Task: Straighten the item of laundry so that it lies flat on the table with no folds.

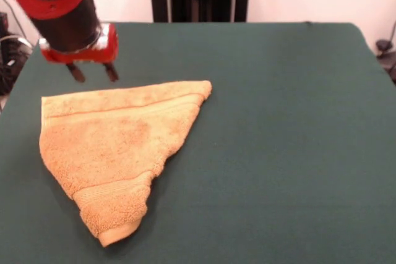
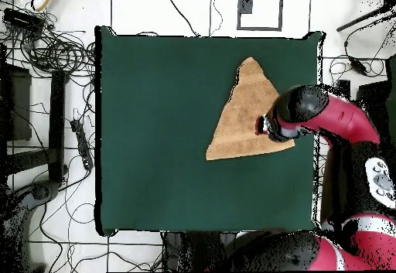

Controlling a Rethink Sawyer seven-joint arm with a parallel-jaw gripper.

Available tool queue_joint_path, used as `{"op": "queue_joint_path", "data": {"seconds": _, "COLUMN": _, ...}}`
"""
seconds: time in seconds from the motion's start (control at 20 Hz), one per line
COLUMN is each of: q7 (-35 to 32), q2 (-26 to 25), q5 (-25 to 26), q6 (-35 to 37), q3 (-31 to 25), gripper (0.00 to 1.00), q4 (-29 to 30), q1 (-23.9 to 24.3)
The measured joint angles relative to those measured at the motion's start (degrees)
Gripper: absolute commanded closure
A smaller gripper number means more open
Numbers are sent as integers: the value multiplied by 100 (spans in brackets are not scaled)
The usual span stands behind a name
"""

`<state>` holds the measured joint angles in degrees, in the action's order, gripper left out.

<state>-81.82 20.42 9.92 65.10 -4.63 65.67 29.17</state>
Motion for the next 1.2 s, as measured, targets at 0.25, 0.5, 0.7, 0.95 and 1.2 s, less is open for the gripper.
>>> {"op": "queue_joint_path", "data": {"seconds": 0.25, "q7": -7, "q2": -534, "q5": -261, "q6": 330, "q3": -4, "gripper": 0, "q4": -937, "q1": -286}}
{"op": "queue_joint_path", "data": {"seconds": 0.5, "q7": -131, "q2": -1011, "q5": -550, "q6": 302, "q3": 7, "gripper": 0, "q4": -1539, "q1": -644}}
{"op": "queue_joint_path", "data": {"seconds": 0.7, "q7": -388, "q2": -1485, "q5": -584, "q6": 362, "q3": 108, "gripper": 0, "q4": -2204, "q1": -959}}
{"op": "queue_joint_path", "data": {"seconds": 0.95, "q7": -580, "q2": -2137, "q5": -502, "q6": 1157, "q3": 144, "gripper": 0, "q4": -3413, "q1": -1149}}
{"op": "queue_joint_path", "data": {"seconds": 1.2, "q7": -580, "q2": -2685, "q5": -222, "q6": 2468, "q3": 75, "gripper": 0, "q4": -4672, "q1": -1122}}
